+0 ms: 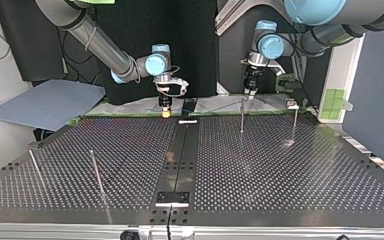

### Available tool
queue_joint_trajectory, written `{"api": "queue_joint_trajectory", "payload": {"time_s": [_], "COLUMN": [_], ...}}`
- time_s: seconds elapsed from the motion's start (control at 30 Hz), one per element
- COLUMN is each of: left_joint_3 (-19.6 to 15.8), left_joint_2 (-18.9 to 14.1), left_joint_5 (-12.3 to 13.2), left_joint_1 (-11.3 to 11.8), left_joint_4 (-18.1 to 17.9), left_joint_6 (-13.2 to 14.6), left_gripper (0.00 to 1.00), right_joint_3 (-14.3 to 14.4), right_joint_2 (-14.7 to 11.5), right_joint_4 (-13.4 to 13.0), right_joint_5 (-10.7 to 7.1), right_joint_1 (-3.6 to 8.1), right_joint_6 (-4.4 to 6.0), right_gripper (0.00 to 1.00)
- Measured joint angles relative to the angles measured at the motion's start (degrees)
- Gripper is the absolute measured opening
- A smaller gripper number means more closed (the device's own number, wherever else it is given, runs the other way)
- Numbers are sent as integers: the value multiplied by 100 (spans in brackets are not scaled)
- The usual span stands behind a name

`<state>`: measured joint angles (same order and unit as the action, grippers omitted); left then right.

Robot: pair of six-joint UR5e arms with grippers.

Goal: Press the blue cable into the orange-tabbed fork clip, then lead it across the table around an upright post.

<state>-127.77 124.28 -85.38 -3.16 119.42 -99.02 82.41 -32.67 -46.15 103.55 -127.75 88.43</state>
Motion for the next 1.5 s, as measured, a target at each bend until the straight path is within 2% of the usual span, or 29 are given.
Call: {"api": "queue_joint_trajectory", "payload": {"time_s": [1.13, 1.5], "left_joint_3": [0, 25], "left_joint_2": [2, -4], "left_joint_5": [-131, -13], "left_joint_1": [-108, -151], "left_joint_4": [240, 287], "left_joint_6": [-23, 89], "left_gripper": [100, 100], "right_joint_3": [-1, -1], "right_joint_2": [1, 1], "right_joint_4": [41, 43], "right_joint_5": [-18, -18], "right_joint_1": [0, 0], "right_joint_6": [0, 0], "right_gripper": [0, 0]}}
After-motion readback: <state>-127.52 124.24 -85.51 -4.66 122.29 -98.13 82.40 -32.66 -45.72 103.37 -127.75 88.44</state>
